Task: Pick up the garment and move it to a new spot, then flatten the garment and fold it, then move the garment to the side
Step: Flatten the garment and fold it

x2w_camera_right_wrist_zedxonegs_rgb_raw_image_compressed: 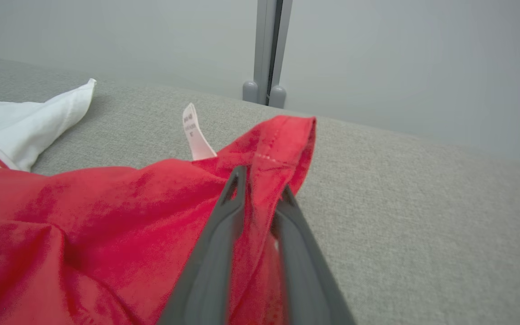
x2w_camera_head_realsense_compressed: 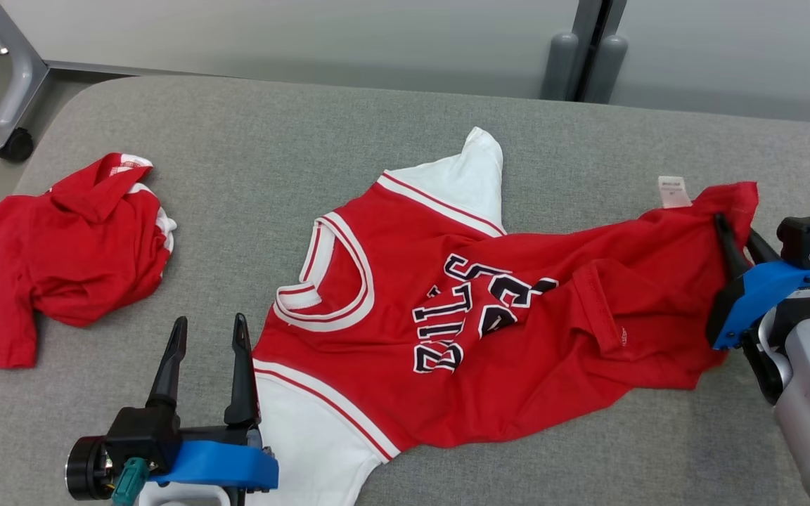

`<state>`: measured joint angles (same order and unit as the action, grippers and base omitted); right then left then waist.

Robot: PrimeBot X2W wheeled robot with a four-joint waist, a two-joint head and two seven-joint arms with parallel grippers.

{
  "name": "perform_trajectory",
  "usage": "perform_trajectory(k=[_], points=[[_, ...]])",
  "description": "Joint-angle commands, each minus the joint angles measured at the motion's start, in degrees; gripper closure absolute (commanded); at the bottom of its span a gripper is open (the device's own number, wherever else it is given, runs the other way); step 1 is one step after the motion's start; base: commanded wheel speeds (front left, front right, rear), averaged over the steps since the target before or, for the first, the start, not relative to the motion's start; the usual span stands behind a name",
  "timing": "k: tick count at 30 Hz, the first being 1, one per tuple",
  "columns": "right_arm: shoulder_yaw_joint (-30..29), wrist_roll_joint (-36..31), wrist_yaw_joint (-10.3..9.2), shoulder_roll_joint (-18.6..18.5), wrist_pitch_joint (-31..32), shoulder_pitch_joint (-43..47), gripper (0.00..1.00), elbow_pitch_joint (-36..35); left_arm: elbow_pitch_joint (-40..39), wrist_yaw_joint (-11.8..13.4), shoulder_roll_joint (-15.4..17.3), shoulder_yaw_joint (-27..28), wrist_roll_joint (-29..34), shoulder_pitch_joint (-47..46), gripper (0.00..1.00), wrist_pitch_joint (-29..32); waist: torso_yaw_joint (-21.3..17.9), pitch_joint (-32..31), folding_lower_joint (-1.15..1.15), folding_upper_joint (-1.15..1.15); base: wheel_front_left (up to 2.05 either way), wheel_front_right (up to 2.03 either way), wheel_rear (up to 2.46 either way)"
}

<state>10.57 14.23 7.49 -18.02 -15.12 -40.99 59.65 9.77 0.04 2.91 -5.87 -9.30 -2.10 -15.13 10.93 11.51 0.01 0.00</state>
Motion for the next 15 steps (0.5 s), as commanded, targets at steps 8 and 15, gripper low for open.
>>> perform_trajectory(k=[8,15], points=[[-2.3,-2.7,0.01,1.4,0.0,3.5,0.00,-5.2,0.1,1.0,0.0,0.6,-0.4,-0.1,0.00,0.0,-1.7,-0.8,-0.01,0.00,0.00,0.00,0.00],[0.3,-4.8,0.01,2.5,0.0,12.7,0.00,-15.8,0.1,0.4,0.0,1.4,0.4,0.8,0.00,0.0,-3.9,-2.7,-0.01,0.00,0.00,0.00,0.00]])
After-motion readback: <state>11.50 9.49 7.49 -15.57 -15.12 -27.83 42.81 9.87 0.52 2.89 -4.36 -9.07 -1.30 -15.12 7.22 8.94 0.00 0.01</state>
